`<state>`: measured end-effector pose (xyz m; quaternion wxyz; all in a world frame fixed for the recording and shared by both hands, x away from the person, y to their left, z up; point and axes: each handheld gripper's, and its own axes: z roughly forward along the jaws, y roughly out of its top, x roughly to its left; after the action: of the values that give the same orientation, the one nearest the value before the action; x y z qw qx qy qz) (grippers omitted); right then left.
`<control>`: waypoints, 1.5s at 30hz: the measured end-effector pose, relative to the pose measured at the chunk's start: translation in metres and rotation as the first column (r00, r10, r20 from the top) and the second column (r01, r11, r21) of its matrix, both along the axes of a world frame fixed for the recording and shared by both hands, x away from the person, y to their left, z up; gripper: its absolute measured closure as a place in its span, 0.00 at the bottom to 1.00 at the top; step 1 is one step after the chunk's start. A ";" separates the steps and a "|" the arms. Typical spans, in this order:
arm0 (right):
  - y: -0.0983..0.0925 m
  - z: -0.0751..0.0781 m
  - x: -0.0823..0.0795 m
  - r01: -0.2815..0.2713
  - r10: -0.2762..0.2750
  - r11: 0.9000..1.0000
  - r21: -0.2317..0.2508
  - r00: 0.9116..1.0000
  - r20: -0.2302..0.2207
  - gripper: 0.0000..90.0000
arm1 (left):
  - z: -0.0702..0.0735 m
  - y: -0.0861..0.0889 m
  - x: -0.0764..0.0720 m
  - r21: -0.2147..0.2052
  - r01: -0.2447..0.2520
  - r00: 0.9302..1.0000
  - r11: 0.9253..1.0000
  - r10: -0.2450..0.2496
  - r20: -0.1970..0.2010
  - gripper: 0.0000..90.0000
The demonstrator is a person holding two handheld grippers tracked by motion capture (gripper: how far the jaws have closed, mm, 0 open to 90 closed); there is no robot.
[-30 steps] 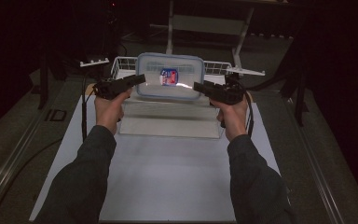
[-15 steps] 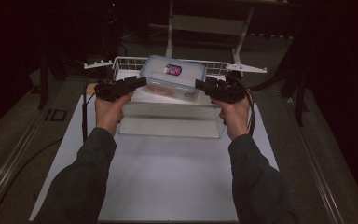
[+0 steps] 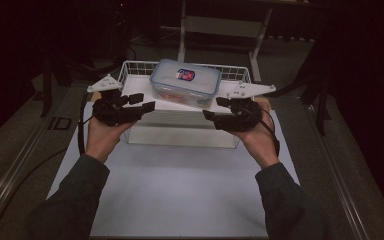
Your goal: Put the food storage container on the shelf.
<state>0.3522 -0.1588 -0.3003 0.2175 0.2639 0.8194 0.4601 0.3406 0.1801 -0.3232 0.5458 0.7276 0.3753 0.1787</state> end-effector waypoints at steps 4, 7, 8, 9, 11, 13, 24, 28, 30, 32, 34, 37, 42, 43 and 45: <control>-0.003 -0.005 -0.014 0.001 -0.001 1.000 -0.015 1.000 0.016 0.39 | 0.002 0.006 -0.017 0.024 -0.003 0.999 1.000 0.002 0.044 0.46; -0.010 -0.015 -0.030 0.004 -0.002 0.999 -0.032 0.999 0.038 0.30 | 0.001 0.013 -0.034 0.057 -0.017 0.997 0.998 0.012 0.078 0.43; -0.010 -0.015 -0.030 0.004 -0.002 0.999 -0.032 0.999 0.038 0.30 | 0.000 0.015 -0.040 0.073 -0.025 0.996 0.997 0.019 0.087 0.42; -0.012 -0.018 -0.034 0.005 -0.004 0.999 -0.034 0.999 0.035 0.29 | -0.002 0.017 -0.045 0.089 -0.035 0.995 0.995 0.027 0.093 0.42; -0.014 -0.021 -0.037 0.004 -0.003 0.999 -0.037 1.000 0.028 0.28 | -0.006 0.020 -0.055 0.127 -0.056 0.993 0.990 0.042 0.109 0.42; -0.025 -0.037 -0.052 0.001 -0.001 1.000 -0.017 1.000 0.007 0.24 | -0.018 0.026 -0.070 0.139 -0.075 0.991 0.987 0.059 0.117 0.41; -0.063 -0.079 -0.082 0.017 -0.015 0.999 0.030 0.998 -0.054 0.20 | -0.072 0.062 -0.111 0.074 -0.118 0.993 0.990 0.116 0.037 0.41; -0.074 -0.089 -0.088 0.032 -0.029 0.999 0.042 0.997 -0.067 0.20 | -0.085 0.067 -0.123 0.088 -0.116 0.993 0.989 0.114 0.036 0.39; -0.082 -0.098 -0.092 0.052 -0.049 0.998 0.040 0.997 -0.065 0.20 | -0.097 0.073 -0.133 0.111 -0.132 0.991 0.985 0.128 0.046 0.39; -0.089 -0.109 -0.095 0.067 -0.062 0.996 0.056 0.995 -0.077 0.20 | -0.108 0.078 -0.139 0.126 -0.144 0.989 0.982 0.140 0.038 0.39; -0.092 -0.112 -0.095 0.073 -0.069 0.995 0.061 0.995 -0.078 0.20 | -0.112 0.081 -0.140 0.126 -0.150 0.989 0.981 0.146 0.037 0.39; -0.103 -0.127 -0.098 0.107 -0.097 0.988 0.109 0.991 -0.090 0.20 | -0.123 0.086 -0.142 0.100 -0.178 0.984 0.979 0.175 0.031 0.39; -0.109 -0.139 -0.100 0.125 -0.115 0.987 0.100 0.988 -0.101 0.20 | -0.132 0.086 -0.142 0.126 -0.173 0.985 0.977 0.171 0.032 0.39; -0.109 -0.139 -0.100 0.125 -0.115 0.987 0.100 0.988 -0.101 0.20 | -0.134 0.086 -0.142 0.133 -0.173 0.985 0.976 0.170 0.034 0.39; -0.109 -0.141 -0.101 0.131 -0.122 0.987 0.098 0.988 -0.093 0.20 | -0.139 0.085 -0.141 0.132 -0.174 0.985 0.976 0.172 0.025 0.39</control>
<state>0.2514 -0.2679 -0.4416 0.1966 0.3459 0.7847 0.4753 0.2000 0.2646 -0.4625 0.4807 0.7259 0.4207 0.2551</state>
